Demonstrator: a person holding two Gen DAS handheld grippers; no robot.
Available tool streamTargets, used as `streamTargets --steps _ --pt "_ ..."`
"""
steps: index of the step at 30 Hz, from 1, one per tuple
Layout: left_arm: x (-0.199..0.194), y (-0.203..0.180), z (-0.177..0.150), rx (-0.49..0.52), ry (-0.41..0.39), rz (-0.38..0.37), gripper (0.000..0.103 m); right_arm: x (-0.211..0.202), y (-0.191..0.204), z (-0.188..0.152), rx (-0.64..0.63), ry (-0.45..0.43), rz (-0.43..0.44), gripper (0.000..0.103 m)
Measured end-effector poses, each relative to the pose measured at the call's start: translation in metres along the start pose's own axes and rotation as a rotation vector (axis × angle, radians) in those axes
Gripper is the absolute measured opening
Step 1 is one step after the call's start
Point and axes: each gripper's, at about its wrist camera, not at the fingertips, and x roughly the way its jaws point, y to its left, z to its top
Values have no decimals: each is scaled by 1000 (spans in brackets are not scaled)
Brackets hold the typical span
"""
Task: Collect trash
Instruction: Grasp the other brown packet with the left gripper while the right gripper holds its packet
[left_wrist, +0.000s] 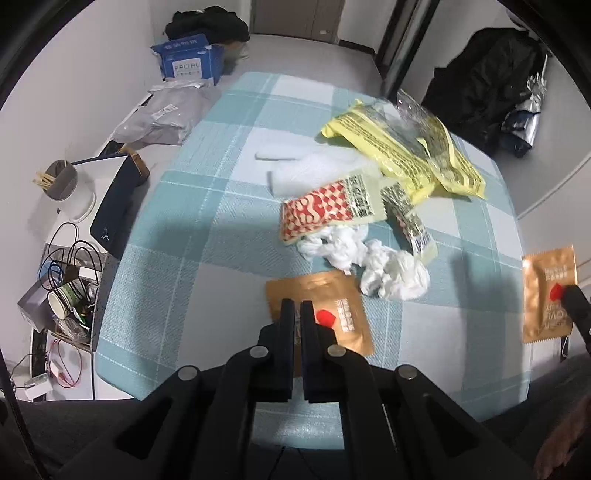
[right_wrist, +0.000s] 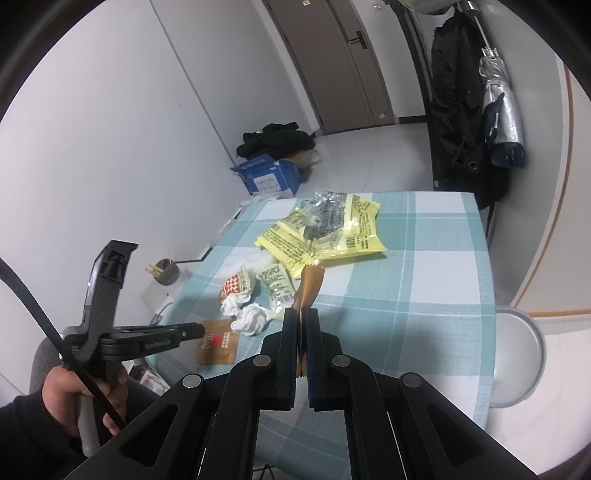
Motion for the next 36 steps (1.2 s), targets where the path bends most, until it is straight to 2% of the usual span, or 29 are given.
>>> streamTargets --steps 2,3,4,6,7,10,12,17,20,24,26,30,36 --pt "5 -4 -1 13 25 23 23 -1 -1 1 7 -2 1 3" --pt "8 -6 -2 18 32 25 48 -1 -2 1 9 -4 2 3" --pt "8 -7 -3 21 19 17 67 -1 -2 1 10 -5 2 3" --pt "6 -12 -5 39 -5 25 83 -2 -2 0 11 -5 4 3" --pt "7 -15 -5 61 1 38 84 -2 -2 0 13 -5 6 3" --pt "21 -24 -6 126 67 75 86 -4 -2 1 13 -10 9 3" --pt "23 -27 -6 153 58 103 88 -5 -3 2 13 -14 8 4" --pt "26 -18 3 111 134 98 89 -7 -8 2 33 -15 9 4" --pt "27 -15 9 96 166 100 86 -8 -8 3 37 -15 13 4" --pt "19 -16 6 90 146 100 64 -10 -7 3 31 -22 18 4" --pt "15 -15 5 77 132 99 60 -12 -6 4 28 -26 18 4" --pt "13 -12 -3 57 99 101 42 -14 -8 4 34 -32 20 4" --pt "18 -6 1 40 87 64 37 -17 -9 3 35 -36 16 4"
